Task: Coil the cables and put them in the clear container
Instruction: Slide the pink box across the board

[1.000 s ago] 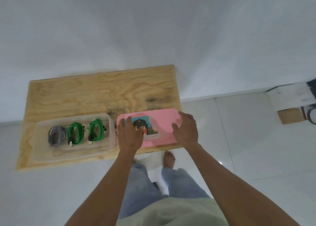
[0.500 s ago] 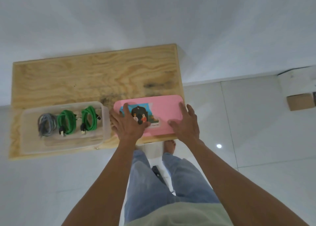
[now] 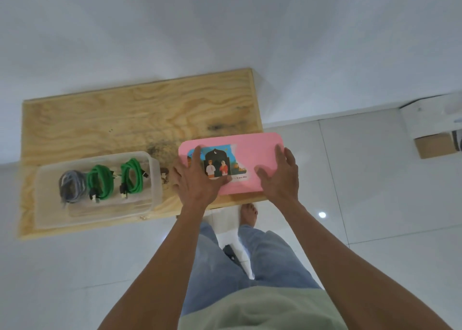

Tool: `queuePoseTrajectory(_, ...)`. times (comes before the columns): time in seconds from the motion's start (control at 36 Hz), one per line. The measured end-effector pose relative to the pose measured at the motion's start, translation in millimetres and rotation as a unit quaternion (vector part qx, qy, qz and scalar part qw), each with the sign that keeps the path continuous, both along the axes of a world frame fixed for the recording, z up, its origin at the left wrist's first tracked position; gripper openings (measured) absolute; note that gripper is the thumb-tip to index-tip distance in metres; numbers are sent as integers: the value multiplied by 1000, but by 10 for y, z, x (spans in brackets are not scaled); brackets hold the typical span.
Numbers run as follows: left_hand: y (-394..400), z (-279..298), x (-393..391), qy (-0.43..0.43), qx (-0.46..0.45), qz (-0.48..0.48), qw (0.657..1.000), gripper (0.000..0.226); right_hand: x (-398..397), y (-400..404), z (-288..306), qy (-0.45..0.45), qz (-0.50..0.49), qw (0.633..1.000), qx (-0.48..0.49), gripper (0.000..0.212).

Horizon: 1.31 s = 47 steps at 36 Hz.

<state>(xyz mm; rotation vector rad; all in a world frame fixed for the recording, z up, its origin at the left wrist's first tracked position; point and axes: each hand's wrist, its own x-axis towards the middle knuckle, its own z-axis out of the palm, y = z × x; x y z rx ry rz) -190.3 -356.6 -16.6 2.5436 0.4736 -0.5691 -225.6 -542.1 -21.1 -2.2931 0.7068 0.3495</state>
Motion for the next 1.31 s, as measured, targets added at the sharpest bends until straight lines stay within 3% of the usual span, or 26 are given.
queuePoseTrajectory(0.33,583,785,280,-102,-8,20,995,102,497,623,794,-80,30,994,-68,73)
queuePoseTrajectory(0.61,1981,1037,374,-167,20,29,985,99,525,2067,991,-99,28,995,-9,81)
queuePoseTrajectory(0.92,3188,731,140,-97,4,42,994,102,258,3261,815,-60,31,997,-28,77)
queuePoseTrajectory(1.11,3304,474,-73,-55,-33,37,997,106,65,3385,600,-31,32,997,-57,78)
queuePoseTrajectory(1.31,3325,311,-114,-76,-45,1,996,106,-8,3348,430,-33,13,999,-39,80)
